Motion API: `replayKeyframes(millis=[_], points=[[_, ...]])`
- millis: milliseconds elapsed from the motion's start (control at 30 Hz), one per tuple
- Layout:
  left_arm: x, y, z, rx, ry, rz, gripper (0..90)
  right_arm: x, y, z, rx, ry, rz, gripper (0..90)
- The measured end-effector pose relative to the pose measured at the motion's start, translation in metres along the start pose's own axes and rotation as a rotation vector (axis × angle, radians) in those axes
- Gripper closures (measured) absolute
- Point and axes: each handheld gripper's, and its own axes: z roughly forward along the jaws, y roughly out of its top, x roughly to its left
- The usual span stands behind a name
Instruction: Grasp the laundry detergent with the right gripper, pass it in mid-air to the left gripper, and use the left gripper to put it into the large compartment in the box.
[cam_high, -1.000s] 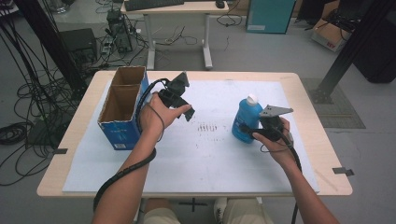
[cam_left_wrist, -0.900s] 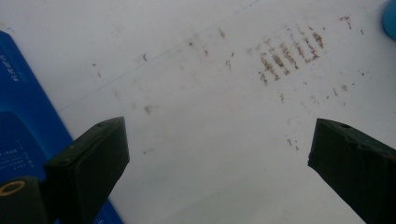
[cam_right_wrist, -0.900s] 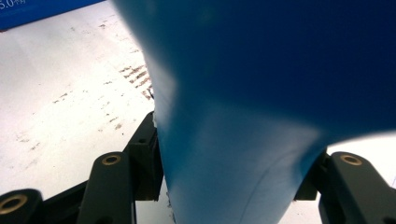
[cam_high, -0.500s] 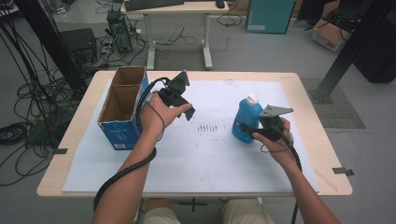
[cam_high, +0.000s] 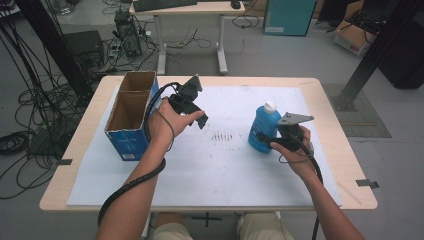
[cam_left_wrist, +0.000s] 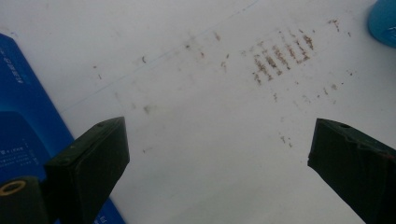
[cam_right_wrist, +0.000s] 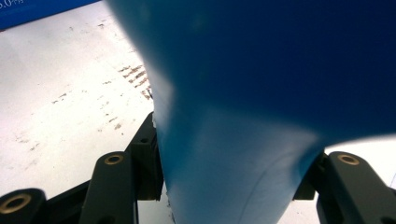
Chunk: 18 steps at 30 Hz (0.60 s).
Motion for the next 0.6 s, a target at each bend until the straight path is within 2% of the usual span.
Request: replayKeyframes(millis=[600], points=[[-0.0023, 0.0045, -0.0097, -0.001, 0.002, 0.044, 6.0, -0.0001, 0.001, -0.0001, 0.005, 0.001, 0.01, 44.0]])
